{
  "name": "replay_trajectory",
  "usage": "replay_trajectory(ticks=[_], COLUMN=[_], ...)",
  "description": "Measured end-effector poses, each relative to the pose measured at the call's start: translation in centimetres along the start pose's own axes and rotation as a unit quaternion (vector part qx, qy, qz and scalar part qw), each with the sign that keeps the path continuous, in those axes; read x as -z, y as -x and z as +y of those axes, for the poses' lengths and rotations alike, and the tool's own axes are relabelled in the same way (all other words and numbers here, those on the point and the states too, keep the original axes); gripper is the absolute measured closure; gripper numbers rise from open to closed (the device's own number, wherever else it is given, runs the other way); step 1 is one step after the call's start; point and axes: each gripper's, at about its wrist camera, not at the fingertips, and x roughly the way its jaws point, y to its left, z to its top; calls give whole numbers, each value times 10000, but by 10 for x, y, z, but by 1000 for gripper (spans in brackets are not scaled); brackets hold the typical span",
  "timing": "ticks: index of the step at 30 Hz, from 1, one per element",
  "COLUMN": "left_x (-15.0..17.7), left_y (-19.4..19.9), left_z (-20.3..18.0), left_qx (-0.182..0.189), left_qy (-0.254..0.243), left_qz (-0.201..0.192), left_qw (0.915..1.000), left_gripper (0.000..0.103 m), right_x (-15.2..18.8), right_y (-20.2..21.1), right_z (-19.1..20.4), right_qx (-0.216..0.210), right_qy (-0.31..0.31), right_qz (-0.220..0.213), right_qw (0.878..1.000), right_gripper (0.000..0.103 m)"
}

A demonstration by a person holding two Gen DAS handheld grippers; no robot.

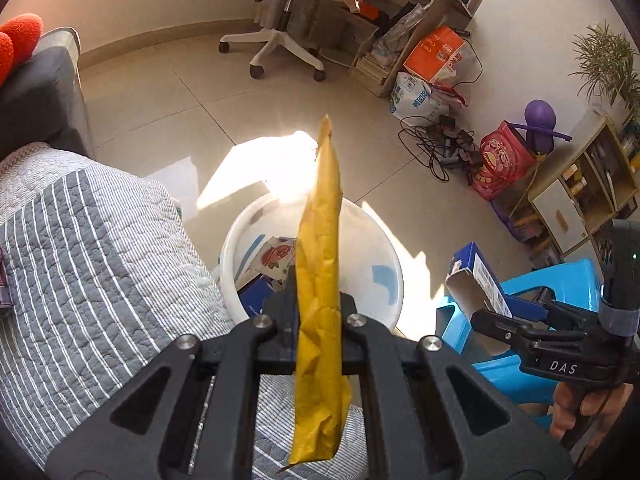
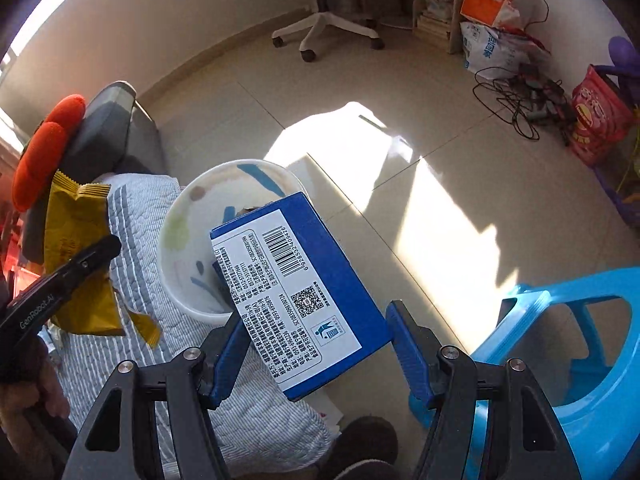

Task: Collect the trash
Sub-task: 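Release the yellow wrapper into the bucket with the left gripper while the right gripper carries the blue box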

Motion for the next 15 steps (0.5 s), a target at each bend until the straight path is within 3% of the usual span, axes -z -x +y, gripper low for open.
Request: replay_trajectory(ticks=[5, 7, 9, 15], left_x=[-5, -3, 0, 17], left_y=[-12, -15, -12, 17], left_z=[1, 4, 10, 44], left_qx=[-68, -77, -257, -808], left_qy=[-57, -30, 33, 37], left_qz=[-136, -76, -30, 176], left_qw=[9999, 9999, 9997, 9966], left_gripper=[90, 57, 34, 8], right_x=[-5, -7, -8, -10], right_y=[-7, -9, -10, -17], right_z=[-5, -6, -6, 0], right_qx=[53, 54, 50, 119], right_qy=[-66, -81, -80, -5], right_qz=[77, 99, 118, 179], right_qw=[9999, 9999, 9999, 9998], right_gripper=[34, 34, 34, 34])
